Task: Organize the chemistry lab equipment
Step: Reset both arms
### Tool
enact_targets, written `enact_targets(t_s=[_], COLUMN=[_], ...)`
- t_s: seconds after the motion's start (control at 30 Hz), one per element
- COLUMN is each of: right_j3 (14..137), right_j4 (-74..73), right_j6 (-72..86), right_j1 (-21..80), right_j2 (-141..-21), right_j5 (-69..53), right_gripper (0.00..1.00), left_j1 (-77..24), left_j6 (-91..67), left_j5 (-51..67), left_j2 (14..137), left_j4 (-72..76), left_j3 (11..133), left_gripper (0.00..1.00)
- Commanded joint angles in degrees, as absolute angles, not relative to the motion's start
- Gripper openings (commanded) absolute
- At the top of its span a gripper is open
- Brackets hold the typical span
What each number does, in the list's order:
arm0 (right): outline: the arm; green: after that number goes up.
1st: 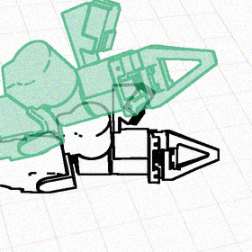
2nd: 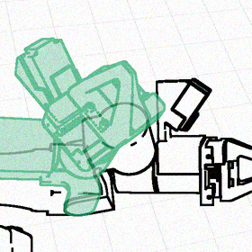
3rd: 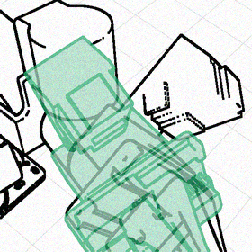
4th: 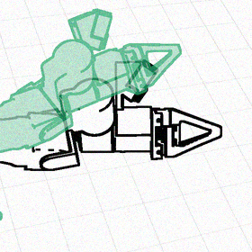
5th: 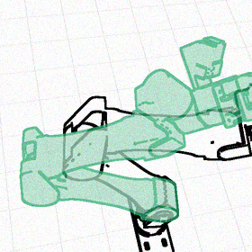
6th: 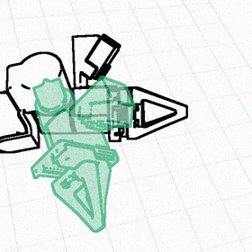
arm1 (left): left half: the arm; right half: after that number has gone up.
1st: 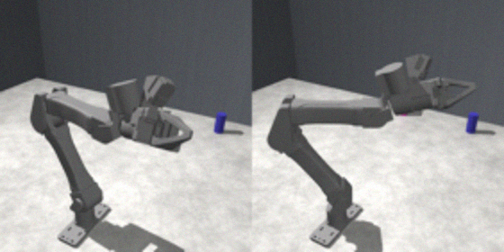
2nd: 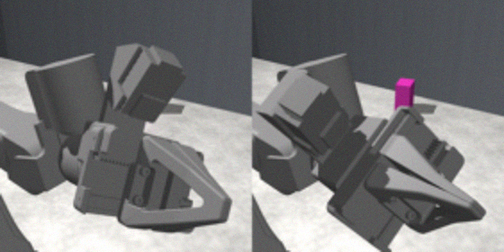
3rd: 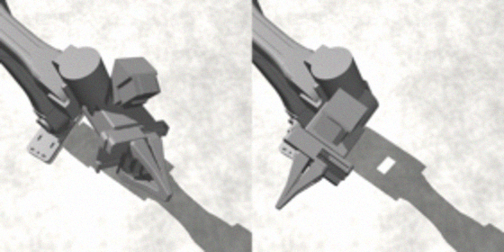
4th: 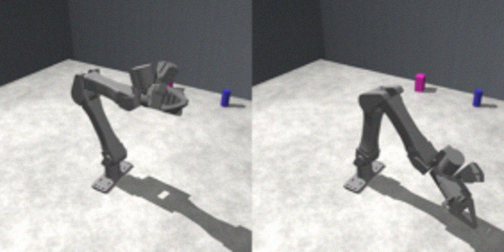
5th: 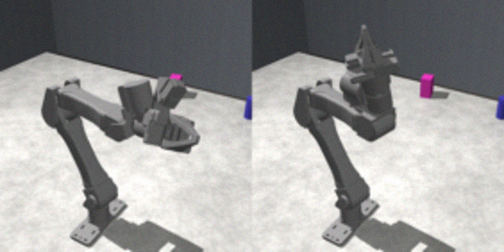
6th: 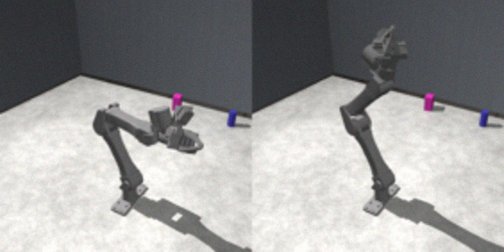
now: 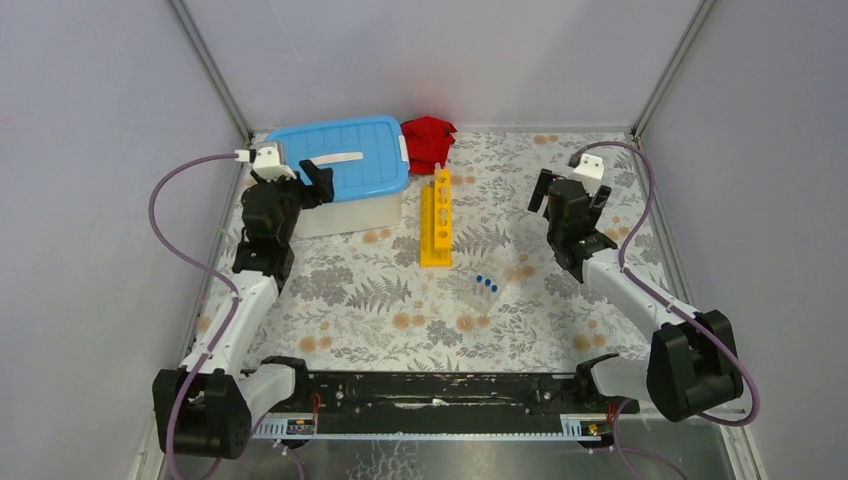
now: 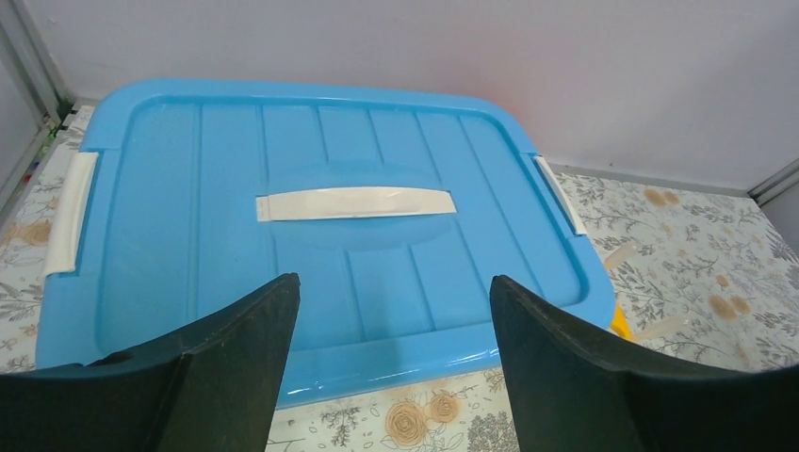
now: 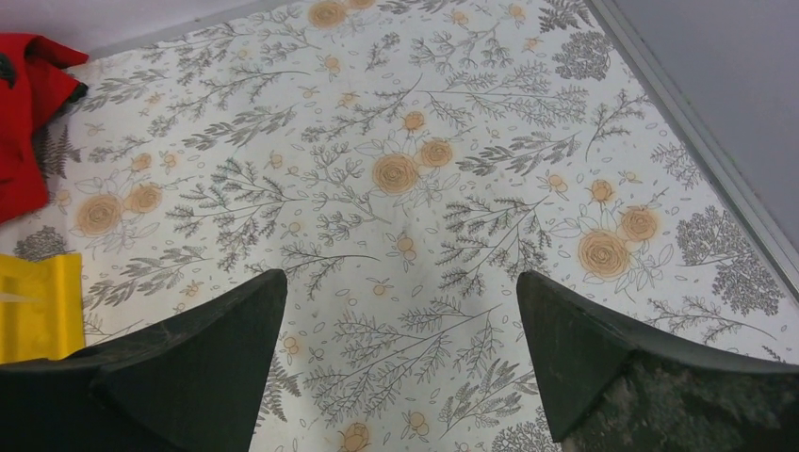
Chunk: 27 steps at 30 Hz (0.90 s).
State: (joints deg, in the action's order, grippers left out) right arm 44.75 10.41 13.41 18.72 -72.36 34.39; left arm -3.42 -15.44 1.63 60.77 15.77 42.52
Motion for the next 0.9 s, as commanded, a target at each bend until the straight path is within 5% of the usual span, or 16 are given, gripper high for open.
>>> enact_targets(t_s=[0.0,0.4,0.87], right_j3=[47.0,45.73,44.96], right_j4=[10.9,11.73,11.18], right_j6=[16.24,15.59,16.46], right_j1=[18.54,18.54,18.63], right_j2=[-72.78,-72.35,-69.44], right_j5=[37.44,36.85,35.19], right_gripper=[1.0,1.0,1.0], left_j1=[-3.12,-4.54,-25.73], left_j6=[-13.93,-18.72,-31.7], left_j5=[4.08,-0.59,-24.95], left_j2=[60.73,47.63,43.39], left_j4=[21.09,10.14,-8.72], left_j3=[41.5,36.88,34.13], left_gripper=[0.8,0.7,0.45])
